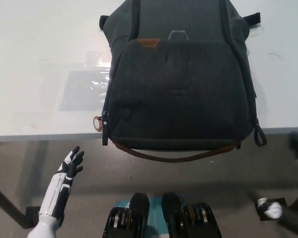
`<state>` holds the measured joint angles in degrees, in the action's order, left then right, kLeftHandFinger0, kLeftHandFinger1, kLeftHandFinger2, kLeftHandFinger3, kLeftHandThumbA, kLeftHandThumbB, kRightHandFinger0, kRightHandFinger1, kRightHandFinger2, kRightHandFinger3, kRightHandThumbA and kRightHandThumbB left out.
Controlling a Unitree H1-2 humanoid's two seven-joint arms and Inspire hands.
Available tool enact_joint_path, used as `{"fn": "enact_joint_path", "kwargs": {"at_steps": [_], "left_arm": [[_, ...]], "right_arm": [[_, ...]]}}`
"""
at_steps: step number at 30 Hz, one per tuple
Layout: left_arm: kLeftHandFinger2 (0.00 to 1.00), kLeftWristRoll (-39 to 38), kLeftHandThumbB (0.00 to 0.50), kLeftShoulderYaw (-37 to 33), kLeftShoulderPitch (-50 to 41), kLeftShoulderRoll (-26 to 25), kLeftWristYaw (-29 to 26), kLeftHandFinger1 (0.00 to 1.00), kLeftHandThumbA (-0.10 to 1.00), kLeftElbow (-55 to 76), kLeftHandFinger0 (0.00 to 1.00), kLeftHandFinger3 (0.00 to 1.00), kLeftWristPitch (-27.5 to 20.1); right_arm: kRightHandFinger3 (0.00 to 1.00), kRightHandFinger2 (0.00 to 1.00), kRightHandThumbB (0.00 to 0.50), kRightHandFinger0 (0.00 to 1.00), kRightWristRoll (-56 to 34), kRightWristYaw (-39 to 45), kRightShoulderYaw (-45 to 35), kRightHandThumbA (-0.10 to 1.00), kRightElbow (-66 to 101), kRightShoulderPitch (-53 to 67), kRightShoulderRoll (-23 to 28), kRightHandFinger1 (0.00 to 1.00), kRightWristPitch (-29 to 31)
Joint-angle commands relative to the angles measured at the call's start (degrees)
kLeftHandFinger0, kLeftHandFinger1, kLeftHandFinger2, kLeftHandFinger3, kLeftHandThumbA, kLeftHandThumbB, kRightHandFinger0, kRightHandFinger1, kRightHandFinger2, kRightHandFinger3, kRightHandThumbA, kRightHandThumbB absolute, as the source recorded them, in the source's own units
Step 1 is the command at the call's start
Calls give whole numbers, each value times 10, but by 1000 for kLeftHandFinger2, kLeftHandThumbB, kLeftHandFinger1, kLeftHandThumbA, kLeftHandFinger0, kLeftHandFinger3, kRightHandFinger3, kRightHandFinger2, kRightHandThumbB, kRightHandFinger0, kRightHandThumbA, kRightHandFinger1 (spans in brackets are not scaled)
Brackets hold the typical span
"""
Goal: A bag is kept in the middle of the table with its flap loosely closed and the robot uses its right hand to adjust it and opens it
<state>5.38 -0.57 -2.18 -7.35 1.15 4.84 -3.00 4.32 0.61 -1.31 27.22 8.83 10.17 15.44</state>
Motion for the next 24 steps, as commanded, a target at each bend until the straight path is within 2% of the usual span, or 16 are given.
{"fn": "enact_joint_path", "kwargs": {"at_steps": [1,2,4,6,7,8,10,12,13,16,18,19,20,21,22,24], "left_arm": [[1000,0,167,-2,-3,-8,8,1000,1000,29,1000,1000,-23],[1000,1,167,-2,-3,-8,8,1000,1000,29,1000,1000,-22],[1000,-2,162,-3,-6,-7,12,1000,1000,34,1000,1000,-15],[1000,-1,169,-4,-7,-7,13,1000,1000,35,1000,1000,-14],[1000,-1,169,-4,-8,-7,13,1000,1000,34,1000,1000,-15],[1000,-1,167,-4,-7,-7,13,1000,1000,33,1000,1000,-16],[1000,0,174,-3,-8,-7,14,1000,1000,32,1000,1000,-16],[1000,-1,182,-3,-8,-8,16,1000,1000,32,1000,1000,-15],[1000,0,182,-3,-10,-9,16,1000,1000,31,1000,1000,-18],[1000,2,175,-4,-18,-7,15,1000,1000,31,1000,1000,-22],[1000,3,179,-4,-23,-7,15,1000,1000,32,1000,1000,-21],[1000,5,172,-5,-26,-6,14,1000,1000,31,1000,1000,-22],[1000,5,163,-5,-26,-5,14,1000,1000,31,1000,1000,-21],[1000,5,171,-6,-29,-5,15,1000,1000,31,1000,1000,-21],[1000,7,182,-6,-31,-5,14,1000,1000,30,1000,1000,-21],[1000,7,175,-6,-32,-5,14,1000,1000,28,1000,1000,-24]], "right_arm": [[1000,1000,417,1000,-80,6,-35,1000,120,-61,45,1000,-102],[1000,1000,429,1000,-80,6,-36,1000,123,-68,47,1000,-110],[1000,1000,382,1000,-85,11,-39,1000,106,-119,60,1000,-123],[1000,1000,381,1000,-103,18,-38,1000,80,-157,69,1000,-137],[1000,1000,419,1000,-115,23,-36,1000,65,-179,73,1000,-157],[1000,1000,431,1000,-120,25,-36,1000,59,-187,75,1000,-165],[1000,1000,428,1000,-159,36,-33,1000,28,-227,80,1000,-188],[1000,1000,335,1000,-175,46,-30,1000,-8,-265,82,1000,-202],[1000,1000,315,1000,-175,53,-27,1000,-31,-283,83,1000,-205],[1000,1000,306,1000,-204,63,-29,1000,-74,-319,78,1000,-244],[1000,1000,291,1000,-201,73,-26,1000,-121,-344,75,1000,-243],[1000,1000,341,1000,-211,80,-26,1000,-142,-356,75,1000,-247],[1000,1000,351,1000,-223,89,-28,1000,-177,-375,70,1000,-247],[1000,1000,357,1000,-220,91,-26,1000,-188,-380,67,1000,-247],[1000,1000,338,1000,-217,93,-22,1000,-208,-390,63,1000,-244],[1000,1000,330,1000,-212,104,-15,1000,-249,-412,56,1000,-232]]}}
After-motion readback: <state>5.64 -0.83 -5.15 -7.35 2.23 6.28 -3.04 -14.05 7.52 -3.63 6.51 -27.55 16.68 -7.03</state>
